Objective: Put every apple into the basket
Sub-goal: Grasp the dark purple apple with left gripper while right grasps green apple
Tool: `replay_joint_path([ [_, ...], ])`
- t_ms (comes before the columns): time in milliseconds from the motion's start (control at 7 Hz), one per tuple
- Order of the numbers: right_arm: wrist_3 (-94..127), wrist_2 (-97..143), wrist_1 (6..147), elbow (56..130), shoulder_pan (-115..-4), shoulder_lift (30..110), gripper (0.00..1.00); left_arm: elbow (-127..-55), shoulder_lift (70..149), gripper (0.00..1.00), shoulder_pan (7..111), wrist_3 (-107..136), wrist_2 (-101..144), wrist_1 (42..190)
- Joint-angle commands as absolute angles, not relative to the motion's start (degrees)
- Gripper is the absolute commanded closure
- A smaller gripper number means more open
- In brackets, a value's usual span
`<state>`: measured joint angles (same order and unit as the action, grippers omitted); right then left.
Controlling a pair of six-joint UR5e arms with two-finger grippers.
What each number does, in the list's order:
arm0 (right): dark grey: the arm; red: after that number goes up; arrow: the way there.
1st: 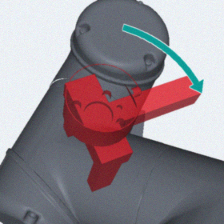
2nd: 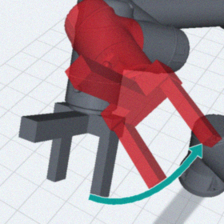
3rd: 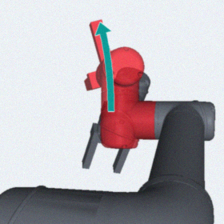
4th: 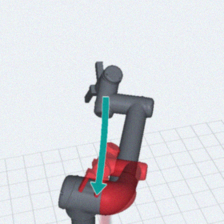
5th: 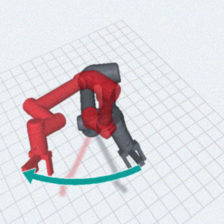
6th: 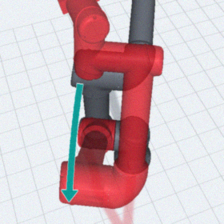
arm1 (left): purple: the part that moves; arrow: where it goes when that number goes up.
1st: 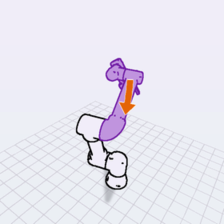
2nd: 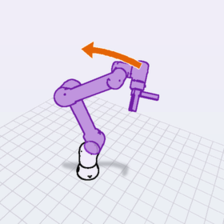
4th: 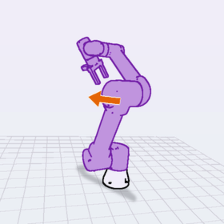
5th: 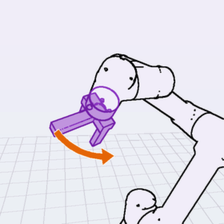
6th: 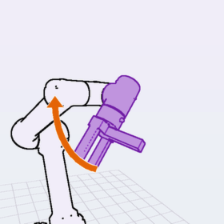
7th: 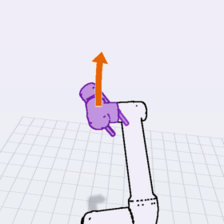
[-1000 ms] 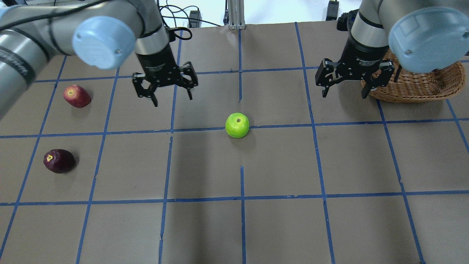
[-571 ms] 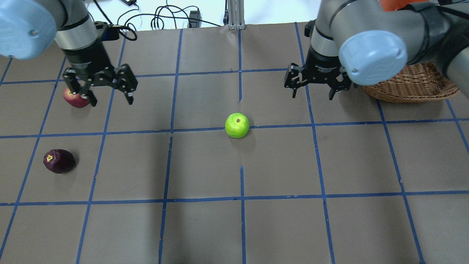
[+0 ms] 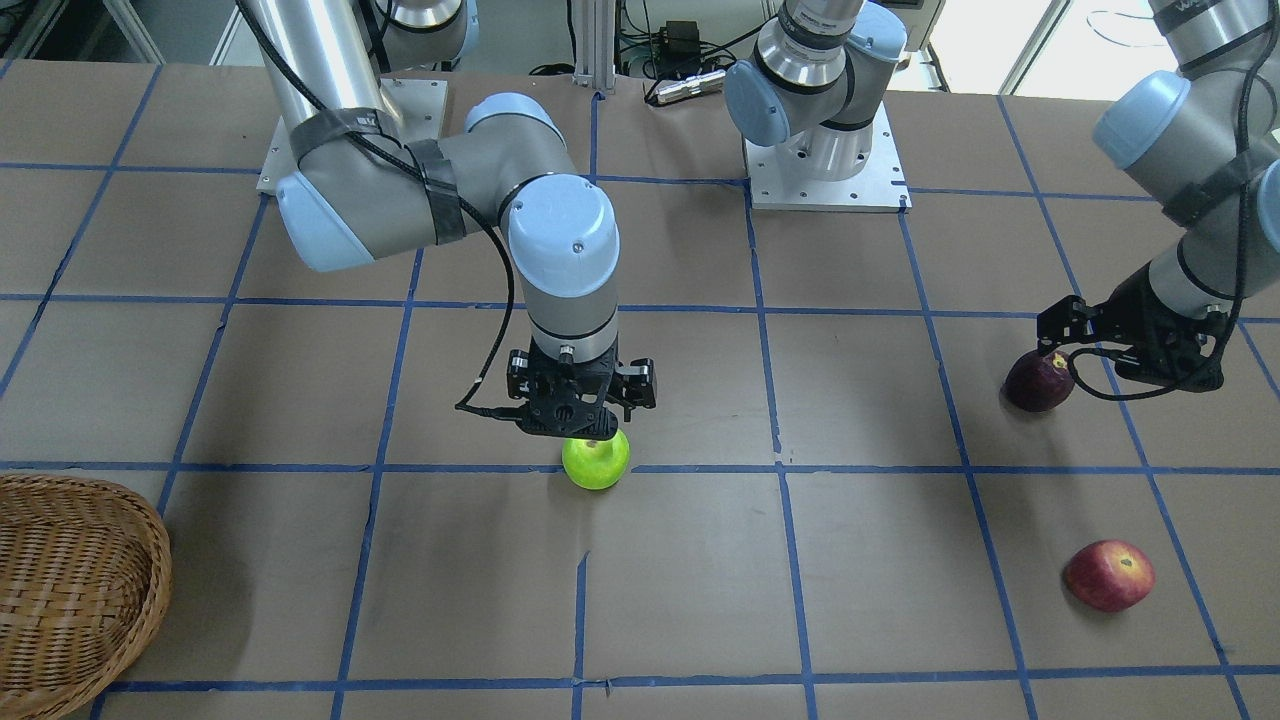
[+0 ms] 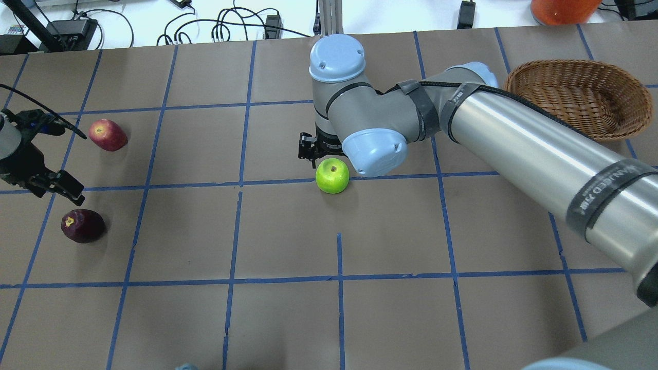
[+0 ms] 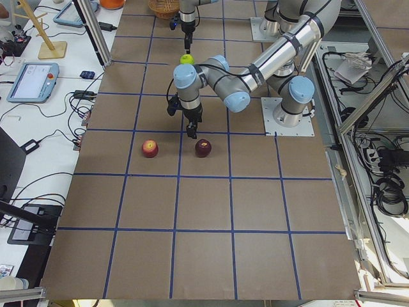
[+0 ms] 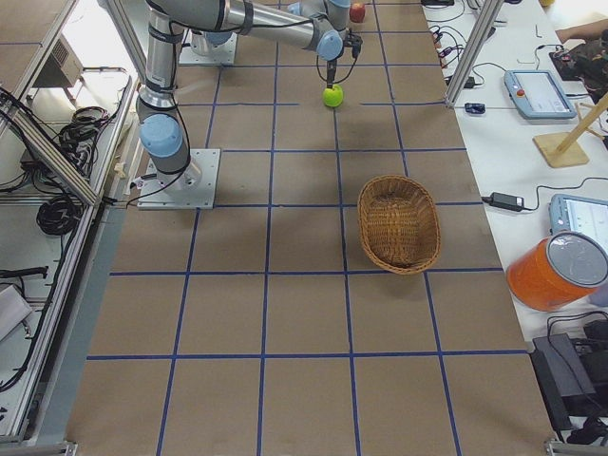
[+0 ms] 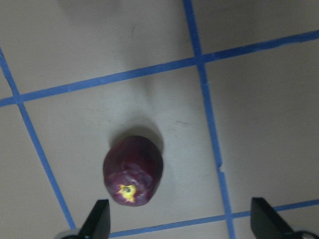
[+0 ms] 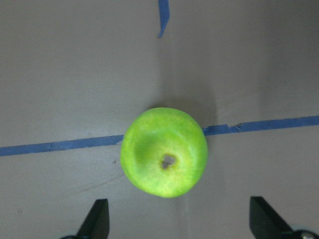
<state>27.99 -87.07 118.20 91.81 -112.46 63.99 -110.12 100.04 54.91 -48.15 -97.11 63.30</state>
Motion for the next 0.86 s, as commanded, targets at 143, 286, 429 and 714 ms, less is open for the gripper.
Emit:
replay_joint_path([
  [143,28.4,-86.7,120.0,91.3,-112.6,59.2,0.0,-116.2,106.2,0.0,53.1,-50.4,-96.9,51.2],
  [286,28.8,-86.7,119.9,91.0,-112.6,59.1,0.0,-115.4,109.1,0.0,53.1,-50.6,-97.3,51.0],
  [429,28.8,-86.1,119.9,90.9,-112.6,58.4,0.0,-115.5,110.2,0.0,53.1,-50.5,-97.8,51.8],
  [714,29.0,-86.2,123.6,91.0,-112.6,56.6,0.12,-115.3,109.3,0.07,53.0,-50.5,-98.0,54.7],
])
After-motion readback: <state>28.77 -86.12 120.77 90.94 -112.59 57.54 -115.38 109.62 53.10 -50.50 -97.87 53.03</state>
